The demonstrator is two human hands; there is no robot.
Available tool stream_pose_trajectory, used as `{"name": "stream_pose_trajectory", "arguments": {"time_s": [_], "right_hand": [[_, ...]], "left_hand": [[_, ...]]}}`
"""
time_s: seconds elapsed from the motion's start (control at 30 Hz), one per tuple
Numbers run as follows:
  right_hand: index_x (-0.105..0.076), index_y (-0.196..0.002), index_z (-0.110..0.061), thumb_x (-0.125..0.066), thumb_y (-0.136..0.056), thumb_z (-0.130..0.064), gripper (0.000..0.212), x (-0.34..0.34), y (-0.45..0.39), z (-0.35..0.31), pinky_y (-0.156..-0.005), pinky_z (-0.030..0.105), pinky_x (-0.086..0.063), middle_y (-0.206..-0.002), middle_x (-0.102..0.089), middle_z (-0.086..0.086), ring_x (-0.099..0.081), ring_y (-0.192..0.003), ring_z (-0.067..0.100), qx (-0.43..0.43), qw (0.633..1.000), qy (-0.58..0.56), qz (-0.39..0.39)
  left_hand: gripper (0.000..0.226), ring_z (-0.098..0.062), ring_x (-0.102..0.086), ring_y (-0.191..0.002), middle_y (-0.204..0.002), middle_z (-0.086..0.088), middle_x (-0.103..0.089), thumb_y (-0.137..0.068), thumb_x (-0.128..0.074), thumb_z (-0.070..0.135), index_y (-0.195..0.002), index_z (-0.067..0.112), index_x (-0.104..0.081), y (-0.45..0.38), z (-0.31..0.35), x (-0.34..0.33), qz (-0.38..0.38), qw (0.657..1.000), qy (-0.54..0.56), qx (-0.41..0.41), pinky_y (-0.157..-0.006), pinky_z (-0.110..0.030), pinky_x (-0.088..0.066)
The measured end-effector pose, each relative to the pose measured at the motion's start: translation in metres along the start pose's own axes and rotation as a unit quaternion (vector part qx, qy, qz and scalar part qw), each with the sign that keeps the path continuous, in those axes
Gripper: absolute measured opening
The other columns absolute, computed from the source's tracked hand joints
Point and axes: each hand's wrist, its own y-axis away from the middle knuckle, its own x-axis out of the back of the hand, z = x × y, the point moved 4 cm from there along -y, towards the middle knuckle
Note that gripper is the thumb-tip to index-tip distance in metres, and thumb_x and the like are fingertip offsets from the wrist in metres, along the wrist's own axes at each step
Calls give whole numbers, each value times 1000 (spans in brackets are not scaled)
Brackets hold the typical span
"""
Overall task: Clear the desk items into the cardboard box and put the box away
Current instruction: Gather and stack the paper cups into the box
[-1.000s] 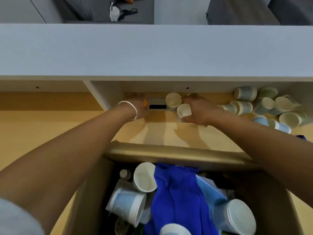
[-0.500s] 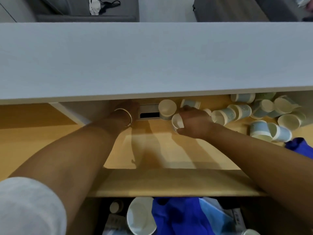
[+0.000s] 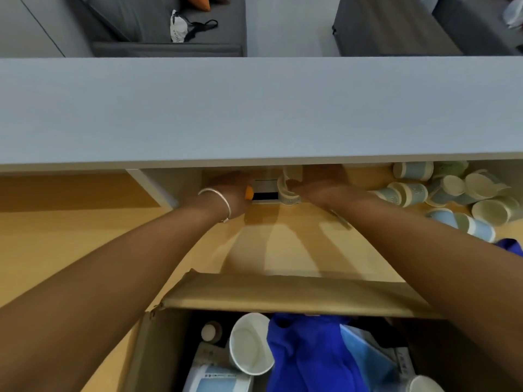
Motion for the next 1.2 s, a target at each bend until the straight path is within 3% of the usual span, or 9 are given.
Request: {"name": "stream_pose_trajectory", "arguments": {"time_s": [0.07,0.13,0.2,0.3,0.47,0.73,0.87,1.03,1.2], "right_hand": [[-57,-115,-22,-61,-84,-47,39,-4,-3,-2,-87,36,-49,-110,-60,-1,-58,-107,25,-31,999,-8,8],[-53,-119,-23,-69,-79,-44,48,-16,-10,2,-82,36,-50,-114,-56,1,-57,-106,27,-21,1000,-17,-12],[-45,-130,-21,-68,-80,-43,60,-25,-12,1,-85,39,-49,-123,-51,6,-54,-110,30,-9,1000,-21,-16],[-35,-139,-19,-66,-83,-40,68,-35,-9,0,-84,36,-45,-130,-49,10,-53,-115,33,21,999,14,-23],[-33,-141,-23,-65,-79,-50,75,-17,24,-5,-72,33,-45,-131,-45,7,-57,-107,32,71,995,60,18],[-34,-141,-32,-62,-79,-56,72,55,169,-4,-81,36,-44,-140,-42,-3,-54,-113,24,139,984,31,105],[-35,-140,-35,-55,-76,-65,73,81,247,12,-85,41,-49,-141,-43,-6,-54,-115,21,160,976,11,146],[-35,-140,-36,-46,-73,-74,78,85,312,32,-81,41,-50,-138,-46,-8,-55,-111,19,172,974,7,145],[-30,-144,-36,-49,-75,-74,81,61,334,45,-81,33,-48,-141,-44,-9,-55,-112,16,169,978,38,118]], "left_hand": [[14,-24,-51,-61,-70,-1,-53,-82,-48,23,-69,20,-48,10,1,0,-4,1000,1,3,-48,-24,-31],[10,-25,-55,-74,-83,1,-56,-85,-50,30,-86,23,-57,19,1,1,2,1000,-11,-14,-58,-27,-39],[21,-24,-56,-84,-94,4,-56,-85,-53,37,-103,27,-58,30,0,4,6,1000,-8,-22,-68,-29,-43],[22,-25,-60,-86,-97,2,-64,-82,-56,42,-100,30,-60,50,5,13,29,999,26,-38,-73,-34,-51],[40,-22,-59,-106,-119,5,-64,-82,-62,41,-121,32,-58,99,27,34,99,993,61,-37,-85,-38,-51],[39,-5,-58,-96,-113,14,-64,-82,-70,36,-119,30,-61,206,105,45,164,958,201,-125,-81,-31,-52],[42,-3,-58,-99,-118,14,-61,-82,-70,35,-123,29,-58,248,124,37,153,961,180,-144,-82,-25,-52],[45,-5,-57,-102,-118,13,-61,-82,-70,35,-125,31,-57,274,139,11,135,966,168,-142,-88,-33,-52],[58,-4,-57,-103,-121,14,-59,-75,-58,56,-127,32,-54,284,155,-10,113,974,143,-133,-87,-37,-52]]}}
